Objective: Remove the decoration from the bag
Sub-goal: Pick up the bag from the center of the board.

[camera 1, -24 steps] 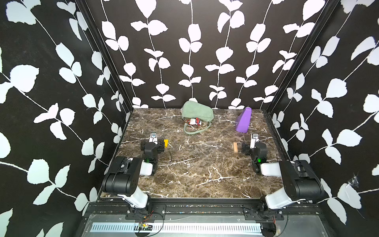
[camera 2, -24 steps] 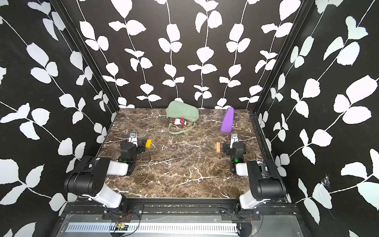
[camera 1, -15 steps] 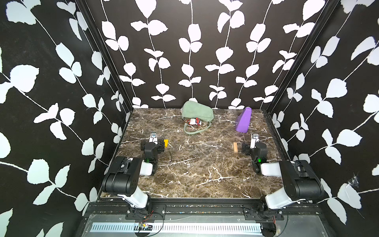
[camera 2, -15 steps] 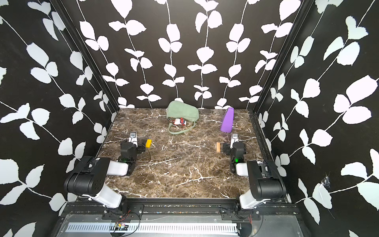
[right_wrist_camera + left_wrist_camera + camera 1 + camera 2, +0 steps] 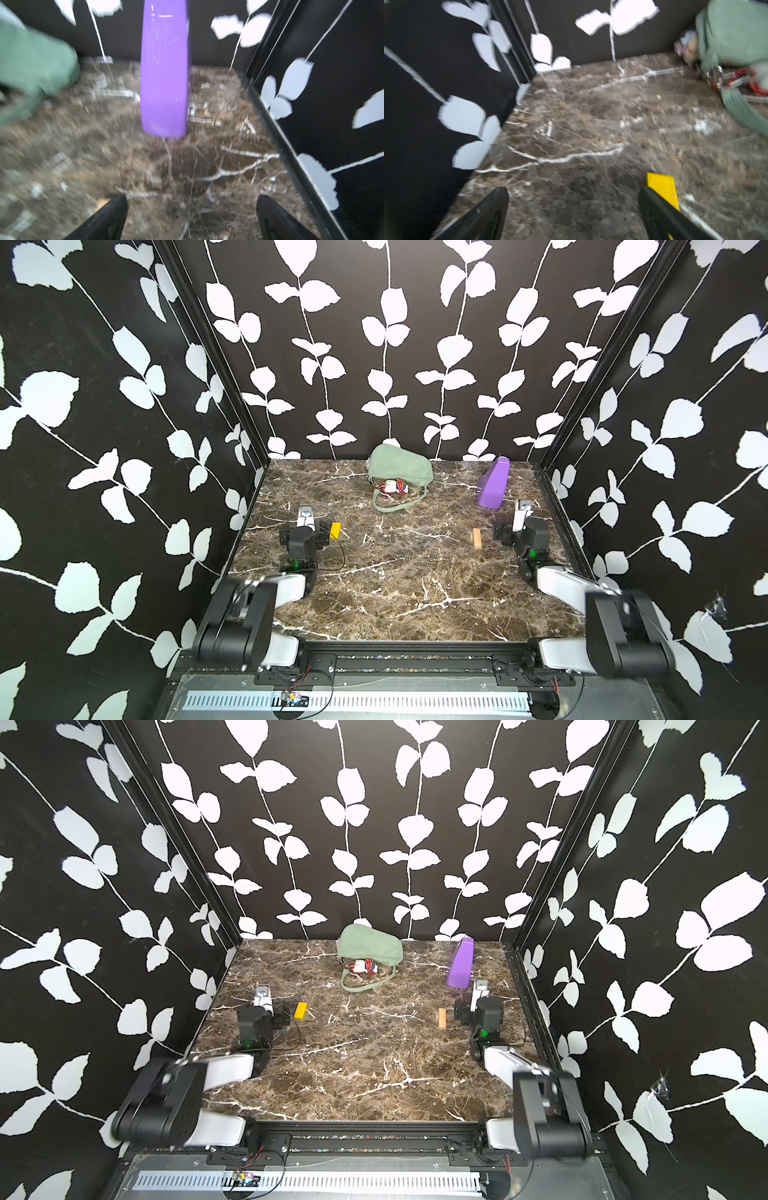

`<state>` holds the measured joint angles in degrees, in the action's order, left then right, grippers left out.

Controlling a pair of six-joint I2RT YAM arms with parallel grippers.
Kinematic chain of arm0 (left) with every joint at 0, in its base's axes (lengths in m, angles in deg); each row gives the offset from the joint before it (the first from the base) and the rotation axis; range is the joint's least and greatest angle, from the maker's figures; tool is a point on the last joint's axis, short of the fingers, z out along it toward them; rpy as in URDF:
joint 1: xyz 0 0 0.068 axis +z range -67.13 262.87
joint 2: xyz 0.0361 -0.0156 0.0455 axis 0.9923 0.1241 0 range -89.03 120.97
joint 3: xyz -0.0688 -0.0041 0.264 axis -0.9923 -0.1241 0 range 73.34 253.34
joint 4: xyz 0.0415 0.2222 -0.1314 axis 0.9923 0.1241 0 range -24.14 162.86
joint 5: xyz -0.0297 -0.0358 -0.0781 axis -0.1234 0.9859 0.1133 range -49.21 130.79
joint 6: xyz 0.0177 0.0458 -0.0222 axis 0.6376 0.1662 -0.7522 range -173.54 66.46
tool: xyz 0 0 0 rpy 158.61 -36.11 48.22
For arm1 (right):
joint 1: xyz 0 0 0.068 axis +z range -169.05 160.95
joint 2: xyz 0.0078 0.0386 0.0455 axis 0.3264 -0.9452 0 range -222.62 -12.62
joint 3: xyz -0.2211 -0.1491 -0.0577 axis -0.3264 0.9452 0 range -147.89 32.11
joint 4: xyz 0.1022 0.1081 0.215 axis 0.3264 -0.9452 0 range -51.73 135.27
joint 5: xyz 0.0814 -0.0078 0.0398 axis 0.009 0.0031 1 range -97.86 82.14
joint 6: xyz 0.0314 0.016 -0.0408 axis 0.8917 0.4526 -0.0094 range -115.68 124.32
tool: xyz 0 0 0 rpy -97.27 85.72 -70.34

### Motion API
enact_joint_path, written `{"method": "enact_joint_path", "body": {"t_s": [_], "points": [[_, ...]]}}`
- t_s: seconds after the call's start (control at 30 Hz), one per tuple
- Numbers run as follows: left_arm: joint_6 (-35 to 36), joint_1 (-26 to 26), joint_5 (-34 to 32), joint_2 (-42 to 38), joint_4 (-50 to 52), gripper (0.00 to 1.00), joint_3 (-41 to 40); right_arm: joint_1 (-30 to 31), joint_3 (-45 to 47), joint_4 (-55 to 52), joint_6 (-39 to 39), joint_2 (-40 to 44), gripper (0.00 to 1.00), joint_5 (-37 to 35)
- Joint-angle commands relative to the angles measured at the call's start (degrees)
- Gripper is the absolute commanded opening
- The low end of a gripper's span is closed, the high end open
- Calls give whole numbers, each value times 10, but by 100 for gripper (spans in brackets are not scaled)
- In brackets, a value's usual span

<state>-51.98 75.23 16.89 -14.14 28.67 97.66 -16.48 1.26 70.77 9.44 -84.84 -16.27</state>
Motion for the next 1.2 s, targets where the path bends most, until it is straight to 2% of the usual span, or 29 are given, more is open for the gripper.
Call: {"method": "enact_joint_path", "body": {"t_s": [0.0, 0.07, 0.1, 0.13, 0.2, 0.33, 0.4, 0.5, 0.57, 0.77, 0.97, 1.17], "points": [[-225, 0, -153, -71, 338, 99, 131, -3, -98, -210, 167, 65, 98, -7], [-261, -2, -113, -81, 465, 99, 185, 0, -141, -255, 205, 67, 99, 91], [-270, -5, -84, -86, 490, 99, 198, 9, -149, -255, 212, 63, 99, 151], [-281, -6, -54, -93, 502, 99, 202, 23, -159, -250, 222, 56, 99, 168], [-287, -11, 7, -113, 501, 99, 198, 74, -180, -250, 225, 37, 98, 152], [-298, -14, 117, -141, 530, 98, 211, 184, -264, -291, 167, -41, 93, 99], [-304, -15, 187, -148, 547, 99, 218, 238, -326, -332, 145, -103, 88, 69], [-328, -16, 325, -149, 546, 98, 237, 320, -445, -400, 99, -209, 86, 12], [-345, -16, 375, -152, 538, 98, 245, 353, -520, -435, 75, -276, 87, -8], [-339, -19, 401, -185, 571, 98, 266, 397, -731, -526, 50, -457, 85, -35], [-344, -25, 440, -229, 558, 98, 256, 407, -925, -594, 29, -608, 80, -49], [-337, -26, 430, -259, 566, 97, 253, 408, -1094, -672, 19, -733, 76, -36]]}}
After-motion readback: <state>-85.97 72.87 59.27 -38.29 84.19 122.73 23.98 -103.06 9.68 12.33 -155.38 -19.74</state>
